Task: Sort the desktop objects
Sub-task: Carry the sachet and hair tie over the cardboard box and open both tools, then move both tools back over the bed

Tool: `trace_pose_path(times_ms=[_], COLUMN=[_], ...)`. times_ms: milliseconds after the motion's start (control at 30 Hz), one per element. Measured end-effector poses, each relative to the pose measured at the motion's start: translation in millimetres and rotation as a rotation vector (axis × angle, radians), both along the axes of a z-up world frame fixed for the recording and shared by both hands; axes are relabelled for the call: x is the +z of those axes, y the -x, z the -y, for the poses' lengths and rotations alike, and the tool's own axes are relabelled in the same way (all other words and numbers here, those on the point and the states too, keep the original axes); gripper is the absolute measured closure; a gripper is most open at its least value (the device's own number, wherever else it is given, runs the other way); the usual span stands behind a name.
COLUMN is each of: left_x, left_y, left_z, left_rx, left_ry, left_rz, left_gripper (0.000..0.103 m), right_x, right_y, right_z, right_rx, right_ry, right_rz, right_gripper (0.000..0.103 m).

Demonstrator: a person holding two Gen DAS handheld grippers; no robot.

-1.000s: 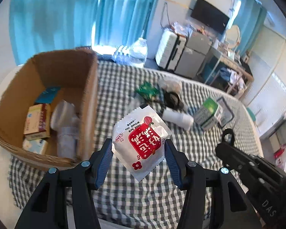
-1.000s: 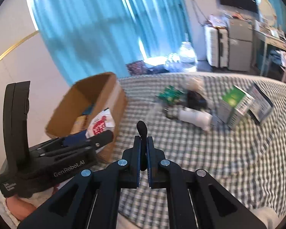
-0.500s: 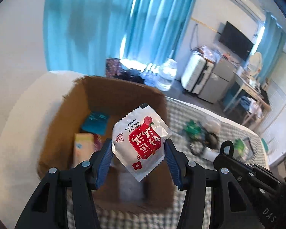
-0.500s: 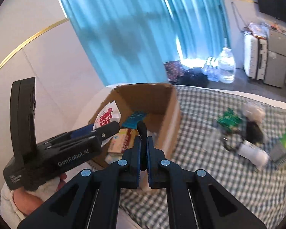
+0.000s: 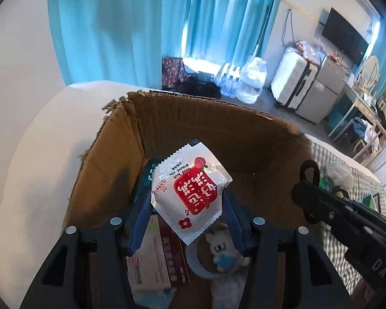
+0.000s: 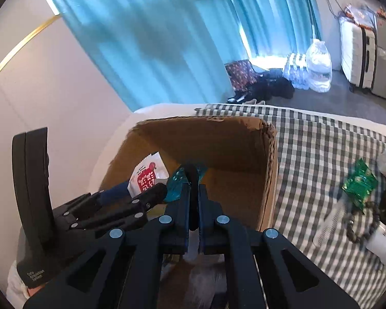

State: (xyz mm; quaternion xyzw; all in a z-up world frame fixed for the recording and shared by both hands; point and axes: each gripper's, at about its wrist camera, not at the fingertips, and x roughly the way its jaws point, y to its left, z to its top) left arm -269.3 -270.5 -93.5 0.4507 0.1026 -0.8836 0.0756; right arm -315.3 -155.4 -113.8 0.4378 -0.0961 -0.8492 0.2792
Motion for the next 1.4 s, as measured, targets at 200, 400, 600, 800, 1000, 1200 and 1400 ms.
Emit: trace_pose_path(times_ms=[200,400,600,800,1000,1200,1400], left_x=[-7,-5,28,63,80,86,67], left_y=[8,-9,-48,-80,-108,-136,-145], left_z=[3,1,-23,-67,-127,-181,-225], left_rx=[0.054,0.072,0.059,0.013,-0.044,-0.057,-0.056], left_ry=[0.058,0.065,0.057,0.043,0.046,0.083,0.046], left_rz=[0.053,0.080,0.039,-0.042,-0.082,-0.145,-0.180], left_gripper=[0.013,0.009,0.006,0.001,0.000,0.000,0.000], right_x=[3,19,40,63,78,76,41], right_y=[15,4,-32,-85,-130,-167,-191], right_z=[-18,-43,-76,-113,-153,-210,-274], right_rx=[-0.112,-0.162,-0.214,-0.267,-0.312,-0.399,-0.542], right_ry=[0.050,0.079,0.040,-0.091,-0.162,-0.186,-0.213], right_rz=[-0.024,-0.022,-0.060,-0.165,-0.226,-0.247,-0.179], right_gripper=[0.032,0.032,0.032,0.032,0.032,0.023,0.023])
